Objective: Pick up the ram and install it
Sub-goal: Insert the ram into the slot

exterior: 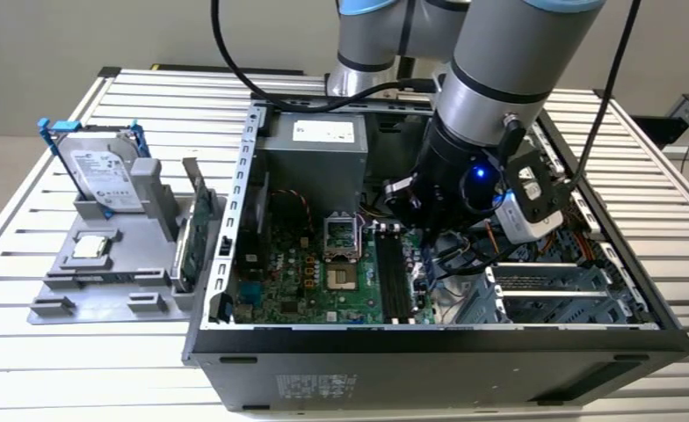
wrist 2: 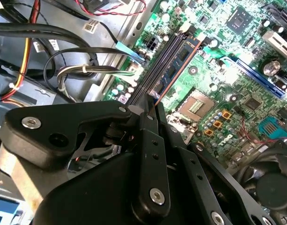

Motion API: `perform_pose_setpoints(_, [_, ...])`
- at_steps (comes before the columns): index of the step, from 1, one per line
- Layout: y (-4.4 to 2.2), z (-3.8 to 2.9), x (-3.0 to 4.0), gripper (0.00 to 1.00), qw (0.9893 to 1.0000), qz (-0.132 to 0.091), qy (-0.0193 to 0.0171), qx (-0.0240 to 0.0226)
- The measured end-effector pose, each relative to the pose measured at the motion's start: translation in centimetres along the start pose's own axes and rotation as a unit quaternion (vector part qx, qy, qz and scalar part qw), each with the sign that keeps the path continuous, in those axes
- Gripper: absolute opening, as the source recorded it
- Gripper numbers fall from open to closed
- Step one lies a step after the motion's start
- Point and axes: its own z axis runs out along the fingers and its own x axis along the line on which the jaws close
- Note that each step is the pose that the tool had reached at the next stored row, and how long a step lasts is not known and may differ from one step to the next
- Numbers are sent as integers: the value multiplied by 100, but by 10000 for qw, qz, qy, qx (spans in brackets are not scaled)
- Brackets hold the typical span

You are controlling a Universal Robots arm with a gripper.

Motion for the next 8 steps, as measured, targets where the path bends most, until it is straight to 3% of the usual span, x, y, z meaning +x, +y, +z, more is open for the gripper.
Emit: perform_pose_setpoints(8, [0,5,1,0,10000,0,13,-1])
